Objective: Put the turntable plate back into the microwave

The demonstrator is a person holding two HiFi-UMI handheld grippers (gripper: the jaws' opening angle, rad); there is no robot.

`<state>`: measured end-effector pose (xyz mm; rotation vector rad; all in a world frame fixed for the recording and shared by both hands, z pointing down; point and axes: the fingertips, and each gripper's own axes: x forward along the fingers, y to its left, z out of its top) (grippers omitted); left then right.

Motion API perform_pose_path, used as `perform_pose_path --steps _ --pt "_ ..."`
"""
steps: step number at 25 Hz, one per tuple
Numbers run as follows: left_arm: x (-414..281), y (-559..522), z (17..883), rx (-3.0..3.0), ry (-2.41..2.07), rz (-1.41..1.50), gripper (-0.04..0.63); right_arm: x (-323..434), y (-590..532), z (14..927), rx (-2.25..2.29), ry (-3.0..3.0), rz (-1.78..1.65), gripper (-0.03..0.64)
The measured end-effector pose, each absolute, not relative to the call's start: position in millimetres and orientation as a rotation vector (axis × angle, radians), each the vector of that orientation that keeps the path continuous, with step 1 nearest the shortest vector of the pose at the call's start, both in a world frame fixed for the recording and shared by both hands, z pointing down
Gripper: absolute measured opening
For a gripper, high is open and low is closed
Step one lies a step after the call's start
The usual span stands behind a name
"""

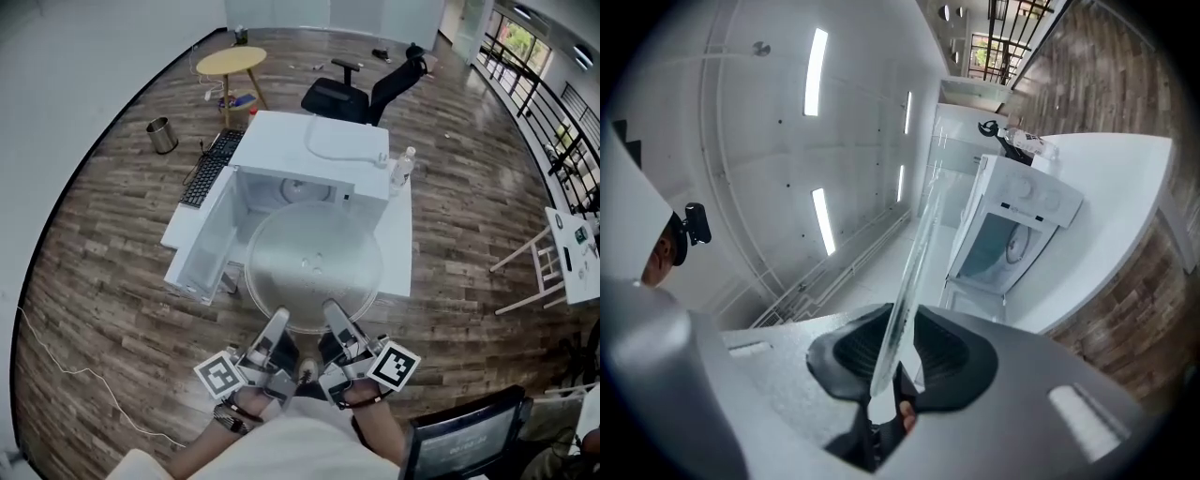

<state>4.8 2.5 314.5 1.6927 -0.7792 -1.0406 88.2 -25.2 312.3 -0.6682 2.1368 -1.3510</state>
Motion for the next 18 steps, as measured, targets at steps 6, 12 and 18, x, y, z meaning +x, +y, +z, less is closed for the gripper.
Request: perform_pose_path --steps 6,12,18 --pt "-1 -23 312 1.677 -0.806 -1.047 0.078 82 -52 309 -0.645 2.138 -1.373 0.069" --pt "-9 -38 319 1.656 -0.818 -1.040 0.079 73 -68 317 -0.639 2.122 -1.411 0.070" --pt "-12 -47 320 1.678 -0.800 -1.018 0.082 70 -76 316 -0.677 2.134 -1.394 0.069"
